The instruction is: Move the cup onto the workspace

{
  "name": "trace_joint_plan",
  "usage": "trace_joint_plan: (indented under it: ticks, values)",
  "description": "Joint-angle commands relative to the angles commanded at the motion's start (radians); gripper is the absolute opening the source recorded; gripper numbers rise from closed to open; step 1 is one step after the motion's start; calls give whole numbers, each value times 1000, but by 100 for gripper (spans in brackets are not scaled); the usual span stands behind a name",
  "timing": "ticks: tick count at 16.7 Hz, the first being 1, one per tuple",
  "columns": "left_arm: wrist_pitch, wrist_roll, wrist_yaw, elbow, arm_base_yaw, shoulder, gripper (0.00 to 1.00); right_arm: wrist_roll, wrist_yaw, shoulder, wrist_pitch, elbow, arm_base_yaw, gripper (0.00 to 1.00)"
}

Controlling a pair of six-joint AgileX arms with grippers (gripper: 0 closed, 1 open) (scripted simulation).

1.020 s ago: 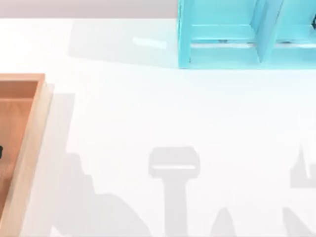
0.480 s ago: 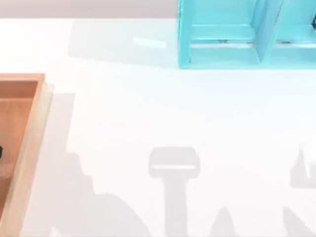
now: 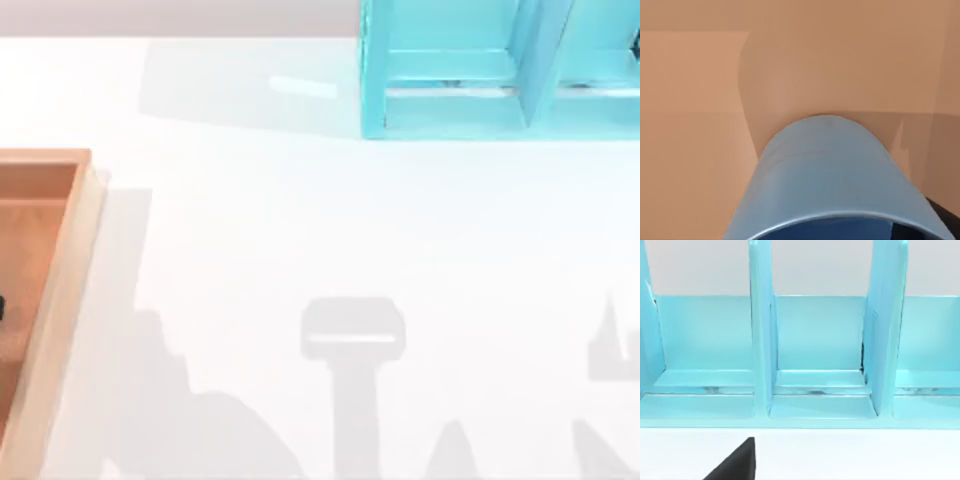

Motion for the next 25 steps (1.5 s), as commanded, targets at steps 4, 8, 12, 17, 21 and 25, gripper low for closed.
trace_joint_plan:
  ticks: [4, 8, 12, 17, 21, 25]
  values:
    - [4, -45, -4, 30, 10, -13, 0, 0, 0, 0, 0, 0, 0, 100]
    - [-33, -155, -12, 122, -18, -47, 0, 0, 0, 0, 0, 0, 0, 100]
    - [-162, -270, -14, 210, -134, -89, 0, 0, 0, 0, 0, 0, 0, 100]
    - [-365, -362, -5, 262, -328, -135, 0, 0, 0, 0, 0, 0, 0, 100]
    - [-410, -376, -2, 267, -373, -143, 0, 0, 0, 0, 0, 0, 0, 100]
    - [-408, -376, -2, 266, -370, -136, 0, 0, 0, 0, 0, 0, 0, 100]
